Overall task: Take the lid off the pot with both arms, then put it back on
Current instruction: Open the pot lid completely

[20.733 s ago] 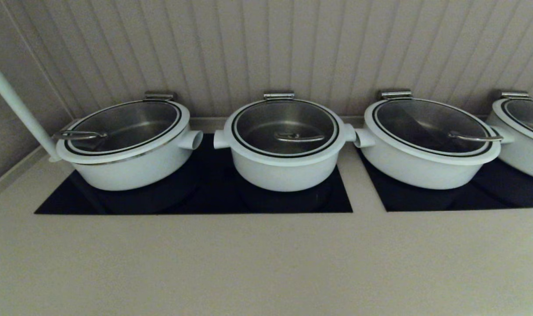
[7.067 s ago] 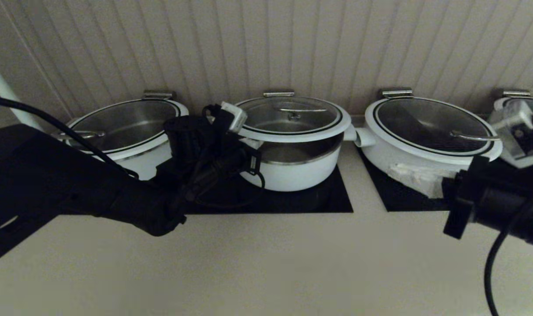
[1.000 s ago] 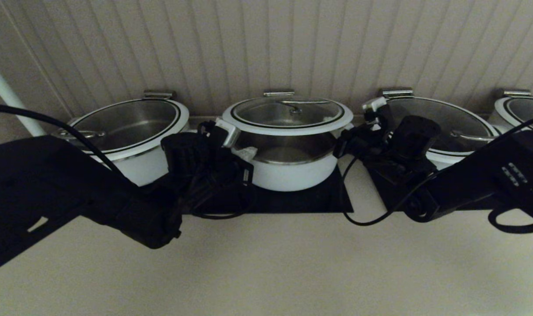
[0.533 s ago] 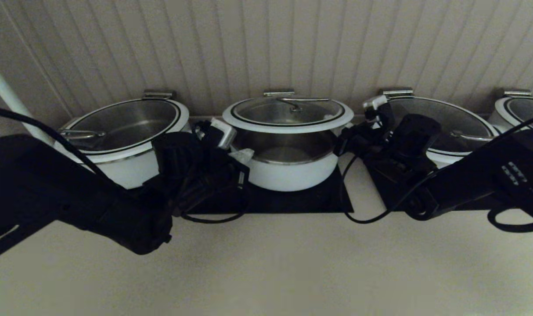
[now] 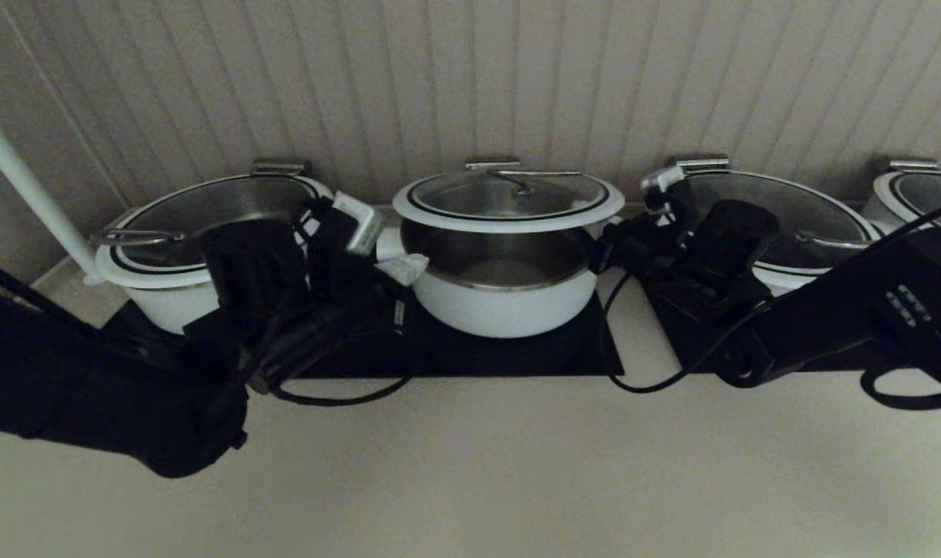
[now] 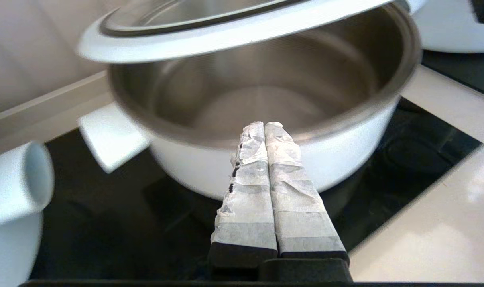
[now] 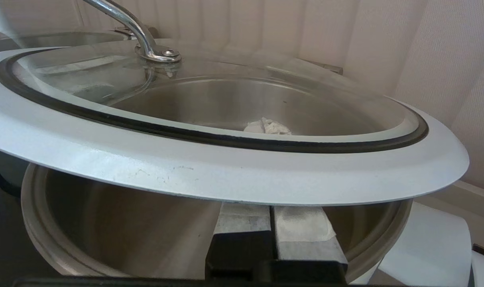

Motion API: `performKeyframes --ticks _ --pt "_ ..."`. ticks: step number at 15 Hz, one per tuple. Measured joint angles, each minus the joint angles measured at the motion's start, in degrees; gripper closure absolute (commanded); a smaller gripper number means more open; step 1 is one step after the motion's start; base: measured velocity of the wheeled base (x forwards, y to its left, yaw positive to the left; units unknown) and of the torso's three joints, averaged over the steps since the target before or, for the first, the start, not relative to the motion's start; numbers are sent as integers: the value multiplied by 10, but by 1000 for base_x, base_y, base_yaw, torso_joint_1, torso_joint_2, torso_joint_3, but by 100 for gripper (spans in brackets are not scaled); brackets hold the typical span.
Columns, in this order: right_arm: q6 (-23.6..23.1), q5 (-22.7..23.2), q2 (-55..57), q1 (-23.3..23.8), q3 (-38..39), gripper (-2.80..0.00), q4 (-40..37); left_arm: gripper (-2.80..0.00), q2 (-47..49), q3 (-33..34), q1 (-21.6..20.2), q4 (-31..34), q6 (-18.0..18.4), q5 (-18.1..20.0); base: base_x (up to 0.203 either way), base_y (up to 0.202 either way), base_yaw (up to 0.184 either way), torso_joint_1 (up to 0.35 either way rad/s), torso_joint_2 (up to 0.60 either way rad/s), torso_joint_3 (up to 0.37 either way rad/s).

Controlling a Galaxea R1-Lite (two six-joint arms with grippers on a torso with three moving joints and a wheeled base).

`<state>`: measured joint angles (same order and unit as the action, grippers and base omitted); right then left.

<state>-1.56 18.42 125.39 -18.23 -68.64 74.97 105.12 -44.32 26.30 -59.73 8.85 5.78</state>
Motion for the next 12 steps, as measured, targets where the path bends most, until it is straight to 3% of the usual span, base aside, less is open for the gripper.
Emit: performKeyframes --ticks 3,9,12 --pt "0 0 0 2 -2 0 0 0 -56 55 -9 1 6 -1 0 0 0 0 0 0" --pt "1 5 0 10 -3 0 0 0 -192 196 -91 1 12 -3 0 0 0 0 0 0" --pt "1 8 0 16 -3 0 0 0 -272 275 -119 1 12 -27 0 0 0 0 0 0"
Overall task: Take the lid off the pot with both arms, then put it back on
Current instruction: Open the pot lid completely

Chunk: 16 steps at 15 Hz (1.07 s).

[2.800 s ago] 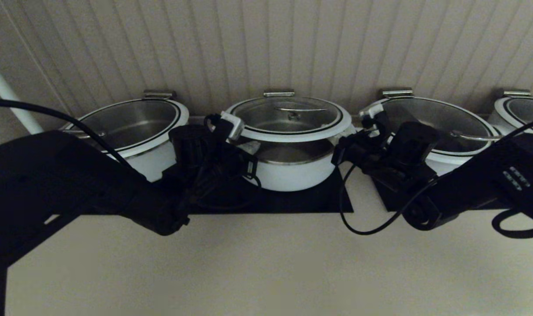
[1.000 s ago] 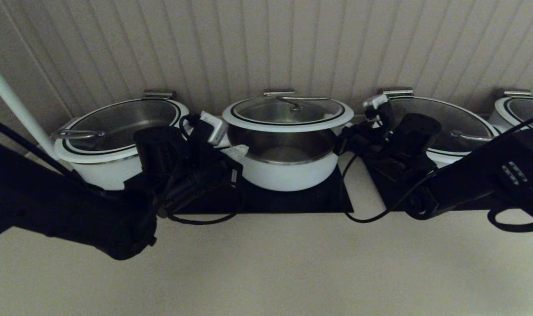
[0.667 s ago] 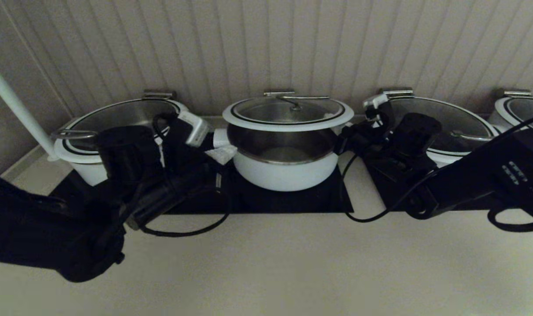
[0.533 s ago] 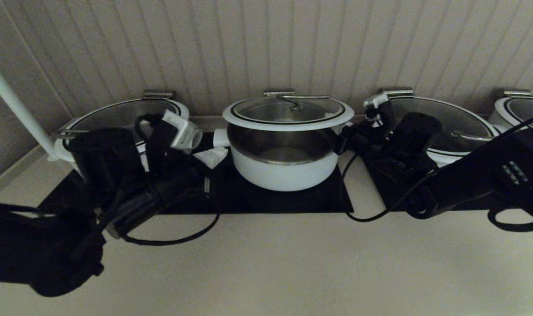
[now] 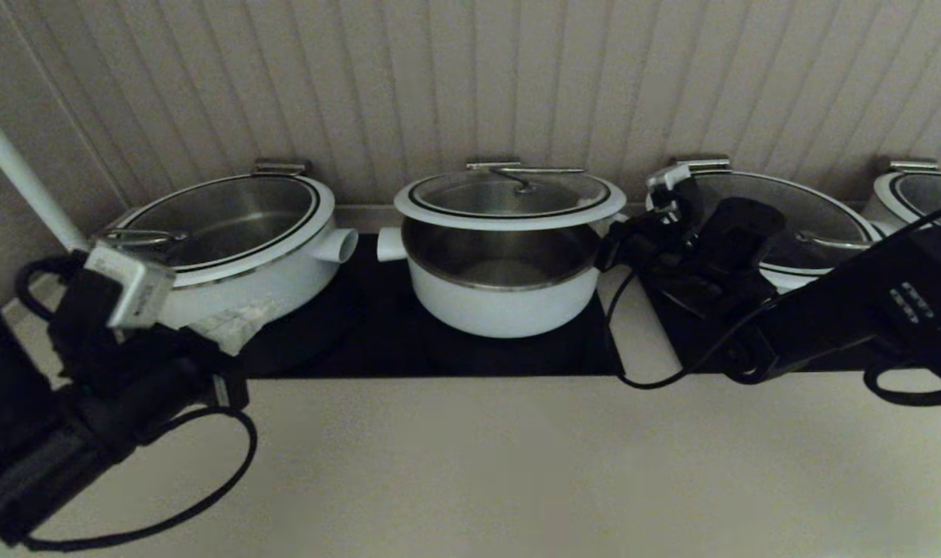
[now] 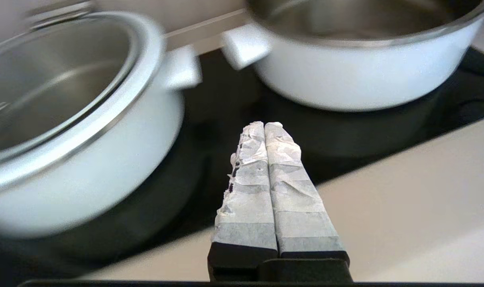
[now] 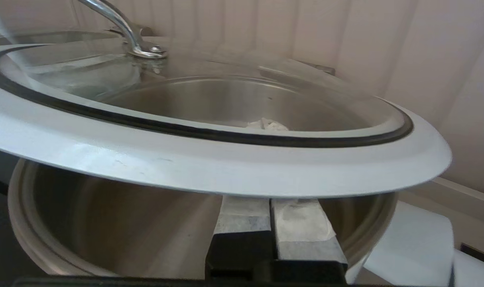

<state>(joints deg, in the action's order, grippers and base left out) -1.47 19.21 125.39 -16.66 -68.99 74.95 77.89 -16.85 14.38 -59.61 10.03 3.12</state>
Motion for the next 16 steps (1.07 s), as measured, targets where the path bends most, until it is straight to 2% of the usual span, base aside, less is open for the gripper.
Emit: performKeyframes --ticks 3,5,7,10,14,16 --pt "0 3 0 2 0 0 1 0 -76 75 -18 0 -2 -39 0 0 0 0 0 0" --pt "0 3 0 2 0 0 0 0 -126 131 -39 1 -6 -44 0 0 0 0 0 0" --pt "0 3 -1 2 -1 0 1 0 -180 157 -52 28 -17 -47 0 0 0 0 0 0" --pt "0 3 -1 2 -2 0 1 0 -295 166 -59 129 -26 -53 0 0 0 0 0 0" --pt "0 6 -2 2 -4 0 0 0 -508 166 -61 327 -30 -71 0 0 0 0 0 0" --pt "0 7 -2 2 -6 0 1 0 -572 166 -62 411 -41 -78 0 0 0 0 0 0"
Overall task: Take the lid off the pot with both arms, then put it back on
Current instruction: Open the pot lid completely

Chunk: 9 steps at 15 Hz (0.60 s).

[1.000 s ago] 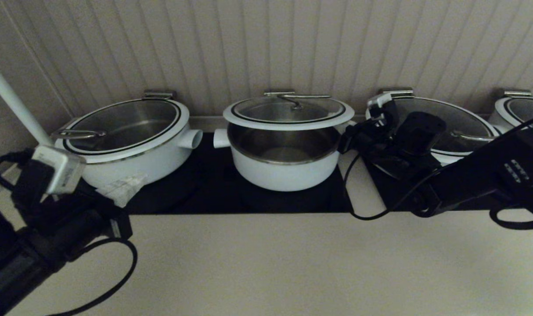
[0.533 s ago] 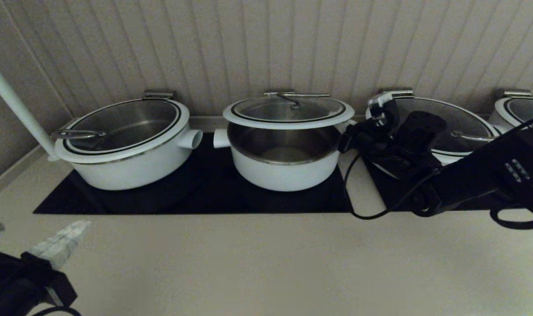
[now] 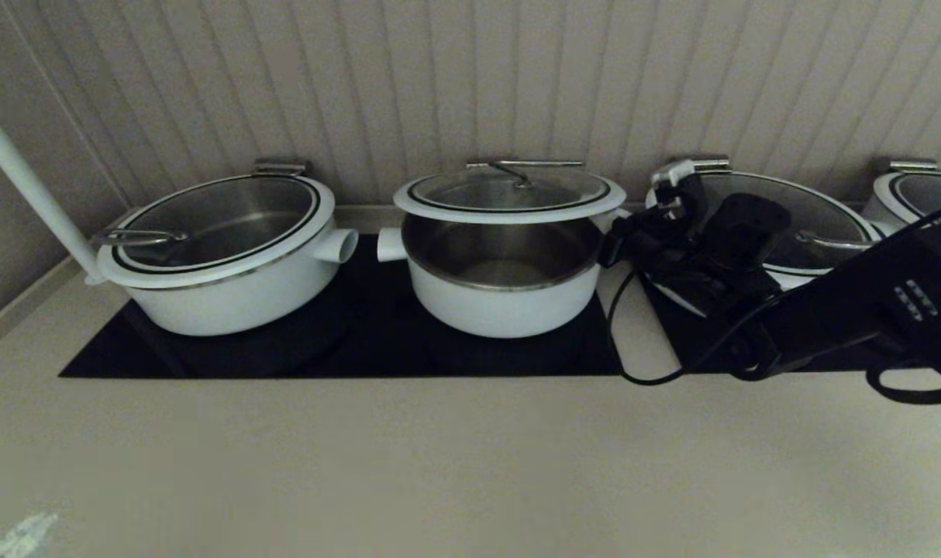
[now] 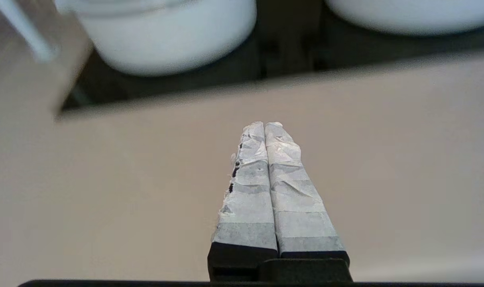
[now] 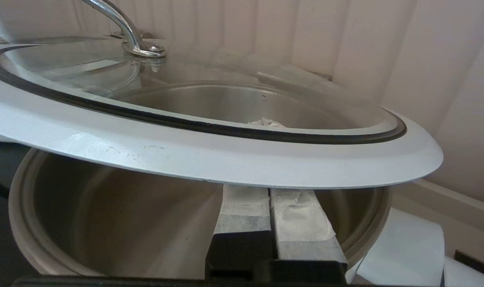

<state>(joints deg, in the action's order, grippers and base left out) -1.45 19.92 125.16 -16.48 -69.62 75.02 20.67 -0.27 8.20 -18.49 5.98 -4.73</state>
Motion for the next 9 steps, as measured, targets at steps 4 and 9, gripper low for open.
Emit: performKeyframes --ticks 4,9 --pt "0 0 0 0 -1 0 0 0 -39 2 0 131 -4 43 0 0 0 0 0 0" --pt "0 0 0 0 -2 0 0 0 -48 3 0 149 -1 65 0 0 0 0 0 0"
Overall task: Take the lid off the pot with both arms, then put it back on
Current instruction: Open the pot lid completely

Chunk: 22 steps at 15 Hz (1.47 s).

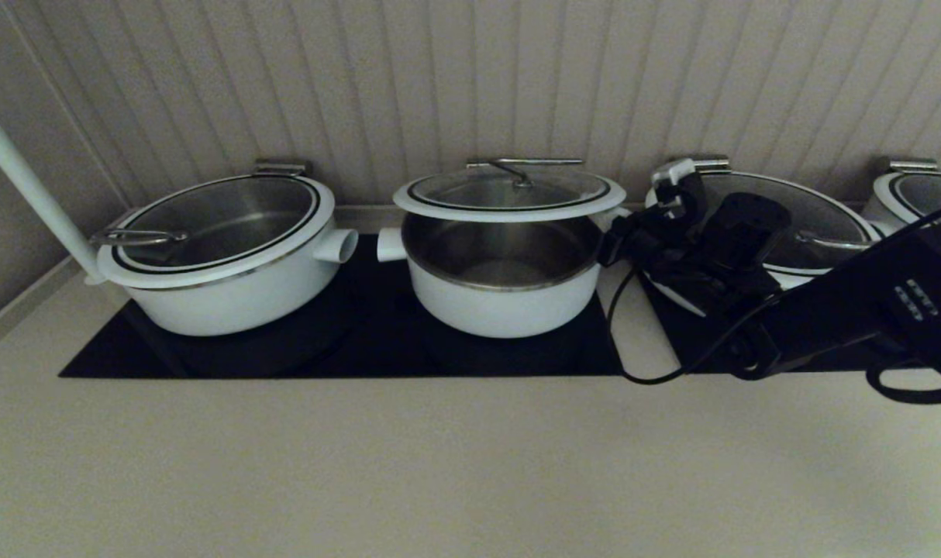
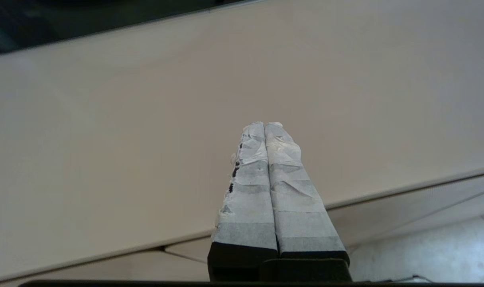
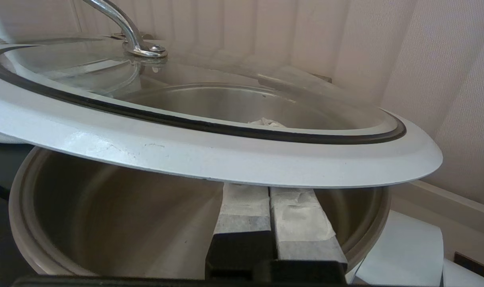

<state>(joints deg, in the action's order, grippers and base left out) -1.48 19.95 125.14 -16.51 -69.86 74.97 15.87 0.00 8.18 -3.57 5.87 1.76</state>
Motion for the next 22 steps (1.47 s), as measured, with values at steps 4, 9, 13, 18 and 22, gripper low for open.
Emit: performKeyframes --ticks 4,9,13,18,22 --pt "0 0 1 0 -3 0 0 0 -1 0 0 9 -10 -1 0 0 0 0 0 0" --pt "0 1 2 1 -5 0 -1 0 -1 -7 0 62 -25 -3 0 0 0 0 0 0" --pt "0 1 2 1 -8 0 -6 0 -1 -8 0 62 -29 -4 0 0 0 0 0 0" --pt "0 1 3 2 -37 0 -39 0 0 -8 0 62 -29 -4 0 0 0 0 0 0" --pt "0 0 4 1 -41 0 -39 0 0 -8 0 62 -29 -4 0 0 0 0 0 0"
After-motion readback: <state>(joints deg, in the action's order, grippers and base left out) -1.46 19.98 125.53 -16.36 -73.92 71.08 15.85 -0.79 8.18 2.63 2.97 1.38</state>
